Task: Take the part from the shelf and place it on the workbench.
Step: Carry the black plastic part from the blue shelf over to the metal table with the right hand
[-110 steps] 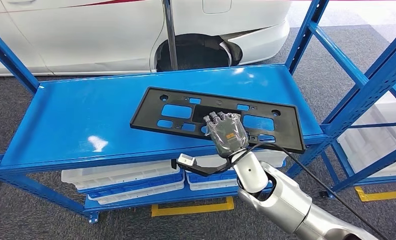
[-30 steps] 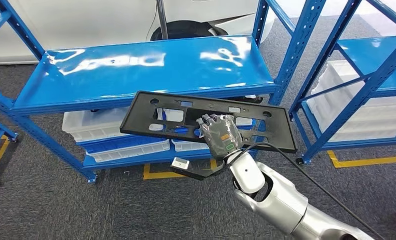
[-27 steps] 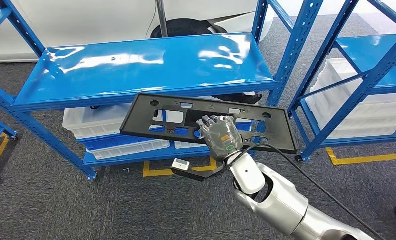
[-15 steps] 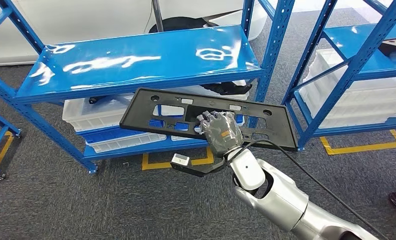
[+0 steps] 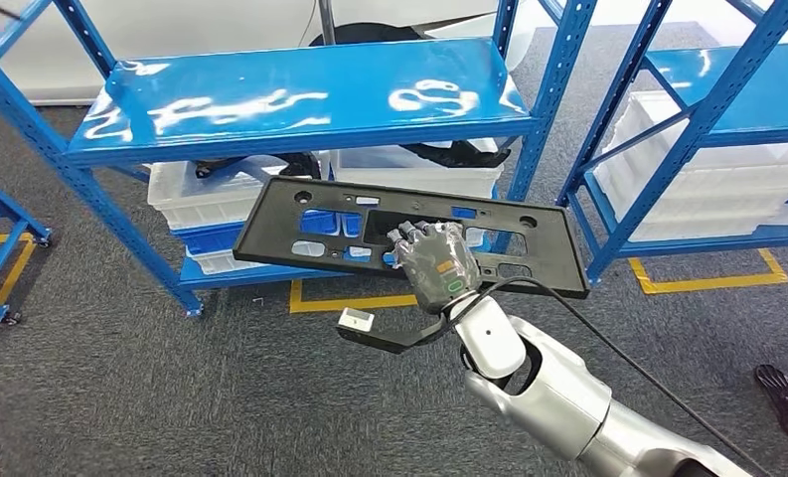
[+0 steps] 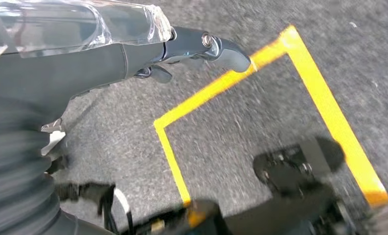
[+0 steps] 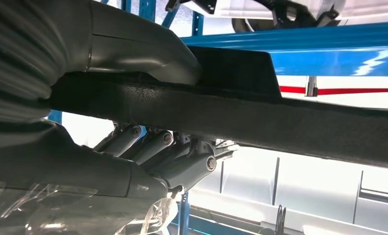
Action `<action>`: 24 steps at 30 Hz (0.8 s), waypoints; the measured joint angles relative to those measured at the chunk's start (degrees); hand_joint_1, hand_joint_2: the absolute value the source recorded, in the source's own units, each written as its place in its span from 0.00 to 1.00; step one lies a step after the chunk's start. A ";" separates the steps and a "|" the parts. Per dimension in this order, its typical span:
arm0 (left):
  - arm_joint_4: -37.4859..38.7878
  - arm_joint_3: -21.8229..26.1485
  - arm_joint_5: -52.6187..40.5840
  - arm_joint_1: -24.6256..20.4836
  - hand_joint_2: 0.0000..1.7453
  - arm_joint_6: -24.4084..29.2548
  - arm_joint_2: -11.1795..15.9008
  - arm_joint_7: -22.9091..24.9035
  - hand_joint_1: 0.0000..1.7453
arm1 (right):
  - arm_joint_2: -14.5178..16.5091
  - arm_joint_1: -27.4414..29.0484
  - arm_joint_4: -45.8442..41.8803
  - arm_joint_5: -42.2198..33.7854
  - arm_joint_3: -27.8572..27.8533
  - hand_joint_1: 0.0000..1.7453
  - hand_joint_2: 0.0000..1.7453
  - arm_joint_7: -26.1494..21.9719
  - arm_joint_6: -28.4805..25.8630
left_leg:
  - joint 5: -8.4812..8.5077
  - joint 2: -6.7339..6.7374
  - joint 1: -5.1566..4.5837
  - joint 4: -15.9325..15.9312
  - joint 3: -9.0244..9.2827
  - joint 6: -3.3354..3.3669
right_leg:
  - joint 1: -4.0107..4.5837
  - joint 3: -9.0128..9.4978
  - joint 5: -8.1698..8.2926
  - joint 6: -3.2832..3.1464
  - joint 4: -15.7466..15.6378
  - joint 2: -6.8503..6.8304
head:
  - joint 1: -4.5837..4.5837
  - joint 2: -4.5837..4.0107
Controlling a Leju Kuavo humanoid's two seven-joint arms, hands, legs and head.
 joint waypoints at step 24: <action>-0.02 0.24 -0.20 0.12 1.00 0.00 0.09 -0.83 0.00 | 0.28 -0.40 0.19 0.64 0.72 1.00 1.00 0.36 0.39 | 0.21 1.63 0.62 2.03 -1.49 -3.70 | 0.05 9.47 2.73 -1.49 -9.26 -2.20 | -0.10 0.00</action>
